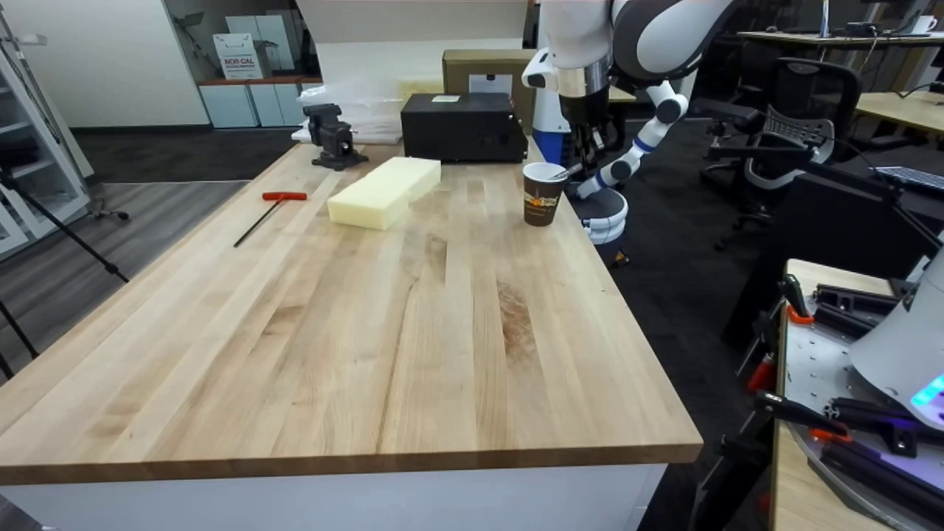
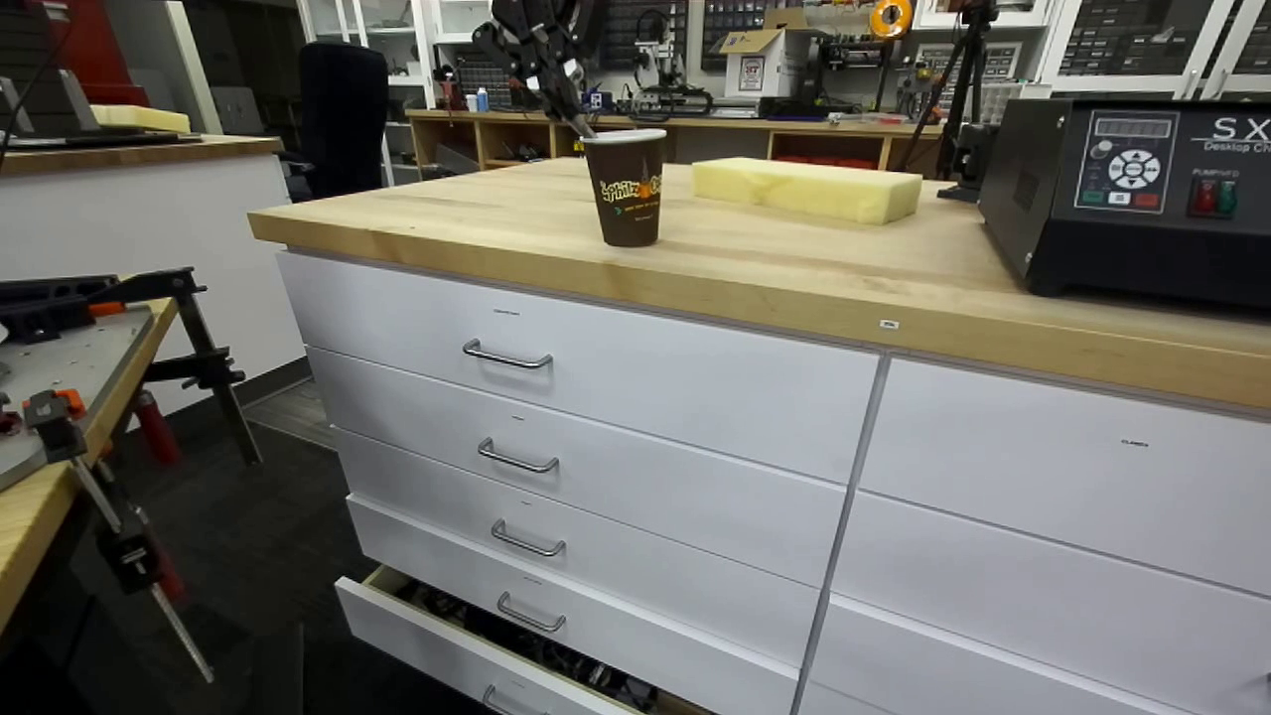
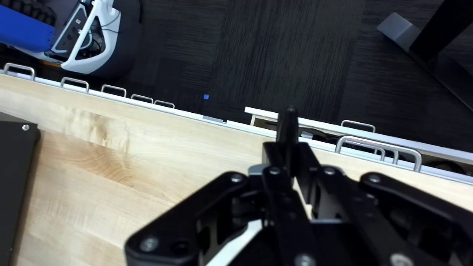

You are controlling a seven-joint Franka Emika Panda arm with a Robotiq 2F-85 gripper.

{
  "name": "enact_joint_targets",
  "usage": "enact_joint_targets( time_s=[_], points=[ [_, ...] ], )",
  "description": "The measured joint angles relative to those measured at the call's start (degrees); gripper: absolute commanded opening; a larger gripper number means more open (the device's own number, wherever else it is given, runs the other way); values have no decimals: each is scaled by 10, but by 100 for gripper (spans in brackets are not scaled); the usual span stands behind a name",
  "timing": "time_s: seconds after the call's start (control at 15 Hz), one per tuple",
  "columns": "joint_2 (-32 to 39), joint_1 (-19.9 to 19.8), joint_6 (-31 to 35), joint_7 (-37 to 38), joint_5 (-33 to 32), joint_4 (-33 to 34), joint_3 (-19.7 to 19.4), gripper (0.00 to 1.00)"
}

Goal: Put the pen inside the brown coffee cup, remove the pen from the coffee cup

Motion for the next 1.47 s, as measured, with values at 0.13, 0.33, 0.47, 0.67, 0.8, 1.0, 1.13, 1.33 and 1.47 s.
enact_joint_targets(
  time_s=[0.13, 0.33, 0.47, 0.67, 0.8, 1.0, 1.13, 1.33, 1.47],
  points=[
    [2, 0, 1, 0, 0, 5, 0, 4],
    [7, 1, 1, 1, 0, 16, 0, 4],
    [12, 2, 1, 1, 0, 23, 0, 4],
    [20, 2, 2, 2, 0, 28, 1, 4],
    [27, 2, 4, 4, -2, 33, 1, 4],
    [37, 3, 13, 16, -6, 43, 1, 46],
    [44, 3, 30, 29, -9, 51, 0, 59],
    [44, 3, 62, 45, -11, 62, 1, 80],
    [44, 3, 81, 53, -9, 69, 1, 91]
  ],
)
